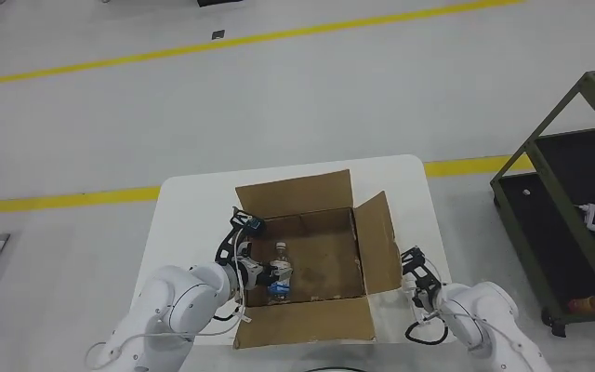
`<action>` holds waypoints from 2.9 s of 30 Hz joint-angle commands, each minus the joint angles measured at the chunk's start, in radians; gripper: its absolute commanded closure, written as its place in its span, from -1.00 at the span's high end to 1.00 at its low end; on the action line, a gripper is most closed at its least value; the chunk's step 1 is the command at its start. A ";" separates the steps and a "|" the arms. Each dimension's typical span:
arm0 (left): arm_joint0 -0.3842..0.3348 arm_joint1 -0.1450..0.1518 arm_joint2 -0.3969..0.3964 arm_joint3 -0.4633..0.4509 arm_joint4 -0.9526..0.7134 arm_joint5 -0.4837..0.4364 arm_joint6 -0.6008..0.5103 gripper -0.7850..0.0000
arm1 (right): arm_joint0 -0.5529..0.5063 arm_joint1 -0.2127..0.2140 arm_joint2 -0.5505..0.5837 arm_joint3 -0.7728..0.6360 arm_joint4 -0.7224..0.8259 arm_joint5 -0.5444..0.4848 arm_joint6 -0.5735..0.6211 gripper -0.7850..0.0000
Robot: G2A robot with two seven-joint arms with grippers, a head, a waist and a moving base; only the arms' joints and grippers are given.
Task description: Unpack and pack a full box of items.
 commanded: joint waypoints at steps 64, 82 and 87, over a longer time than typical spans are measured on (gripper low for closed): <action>0.000 0.000 0.000 0.000 0.000 0.000 0.000 1.00 | 0.078 -0.001 -0.070 0.205 0.084 0.094 0.002 -0.04; 0.000 0.000 0.000 0.000 0.000 0.000 0.000 1.00 | 0.092 0.000 -0.094 0.227 0.074 0.090 0.007 -0.19; 0.000 0.000 0.000 0.000 0.000 0.000 0.000 1.00 | 0.094 0.000 -0.096 0.227 0.073 0.088 0.008 -0.65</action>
